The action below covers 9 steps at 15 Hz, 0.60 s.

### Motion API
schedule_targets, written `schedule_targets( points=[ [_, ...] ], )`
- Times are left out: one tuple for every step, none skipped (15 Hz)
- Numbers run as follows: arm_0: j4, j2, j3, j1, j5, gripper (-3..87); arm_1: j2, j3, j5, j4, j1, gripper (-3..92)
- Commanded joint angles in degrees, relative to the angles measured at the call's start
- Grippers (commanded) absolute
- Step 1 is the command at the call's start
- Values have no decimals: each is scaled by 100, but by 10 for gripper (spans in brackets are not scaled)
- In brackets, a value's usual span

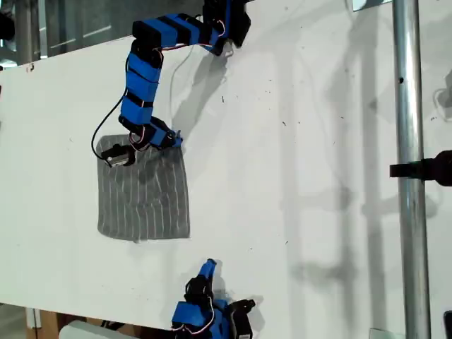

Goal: Grasp corners of a towel and fold twice.

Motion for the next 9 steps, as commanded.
schedule_targets(
  points=[
    [-272, -1556, -1389, -79, 246, -27, 35, -70, -70, -123, -53, -2],
    [-387, -2575, -2057, -79, 501, -27, 35, -70, -70, -141, -53, -2],
    [-457, -3472, -2707, -176, 861, -27, 35, -70, -70, -167, -70, -2],
    [-422, -4271, -3349, -404, 1310, -27, 35, -70, -70, -176, -79, -2],
    [-281, -4983, -3911, -703, 1863, -27, 35, -70, -70, -185, -79, -2],
    [-167, -5528, -4271, -1143, 2408, -27, 35, -70, -70, -193, -79, -2],
    [-158, -5994, -4562, -1573, 2971, -18, 35, -70, -70, -202, -79, -2],
    [-229, -6478, -4834, -1942, 3489, 68, 35, -70, -70, -211, -88, -2],
    [-229, -7084, -5256, -2276, 3920, 183, 35, -70, -70, -211, -97, -2]
  ],
)
